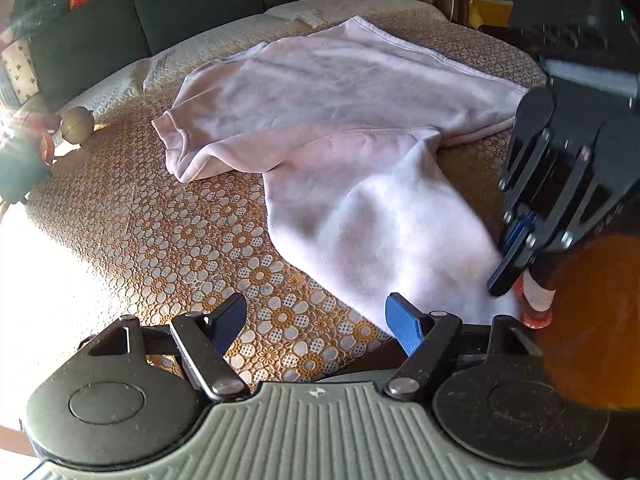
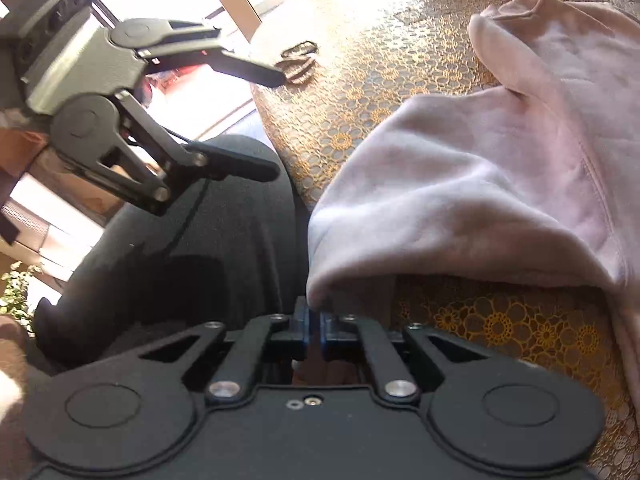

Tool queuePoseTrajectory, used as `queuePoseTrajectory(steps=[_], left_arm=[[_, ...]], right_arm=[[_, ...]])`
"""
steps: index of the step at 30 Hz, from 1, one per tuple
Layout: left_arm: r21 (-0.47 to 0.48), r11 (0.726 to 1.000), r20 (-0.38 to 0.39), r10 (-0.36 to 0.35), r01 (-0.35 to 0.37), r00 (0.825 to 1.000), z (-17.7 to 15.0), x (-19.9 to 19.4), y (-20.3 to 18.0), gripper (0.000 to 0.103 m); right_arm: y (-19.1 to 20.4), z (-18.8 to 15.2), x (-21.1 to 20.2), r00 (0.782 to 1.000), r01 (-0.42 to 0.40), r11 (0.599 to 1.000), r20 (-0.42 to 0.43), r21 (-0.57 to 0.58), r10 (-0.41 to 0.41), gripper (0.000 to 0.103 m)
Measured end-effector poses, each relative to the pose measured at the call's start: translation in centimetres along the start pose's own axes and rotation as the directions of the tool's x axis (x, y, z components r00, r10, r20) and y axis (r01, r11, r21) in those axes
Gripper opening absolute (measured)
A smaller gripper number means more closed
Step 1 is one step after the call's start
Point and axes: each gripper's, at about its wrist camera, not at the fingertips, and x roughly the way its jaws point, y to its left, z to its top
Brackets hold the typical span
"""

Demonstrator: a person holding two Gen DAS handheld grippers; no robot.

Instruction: Fold clothes

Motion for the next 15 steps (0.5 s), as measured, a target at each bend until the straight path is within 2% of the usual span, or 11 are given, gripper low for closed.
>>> queuePoseTrajectory(steps=[5,9,13,15], left_arm=[[0.139,0.989,0.033,0.044,-0.048,0.999,-0.3,0.5,-1.3,0.076],[0.262,0.959,0.133,0.076,-0.109,0.988,0.7,1.3,-3.2,0.076],[0.379,0.909,0.205,0.098,-0.171,0.974,2.2,3.6,-5.3,0.076],[0.372,0.909,0.214,0.111,-0.186,0.97,3.1,4.8,-5.4,0.076]], right_arm=[[-1.2,0.9,-6.0,0.988,-0.072,0.997,0.142,0.041,0.065,0.103],[-3.5,2.4,-9.8,0.957,-0.122,0.984,0.28,0.131,0.082,0.103],[-6.0,3.3,-12.1,0.922,-0.14,0.966,0.384,0.218,0.047,0.103],[-7.3,3.8,-12.5,0.913,-0.119,0.96,0.407,0.252,0.006,0.103]])
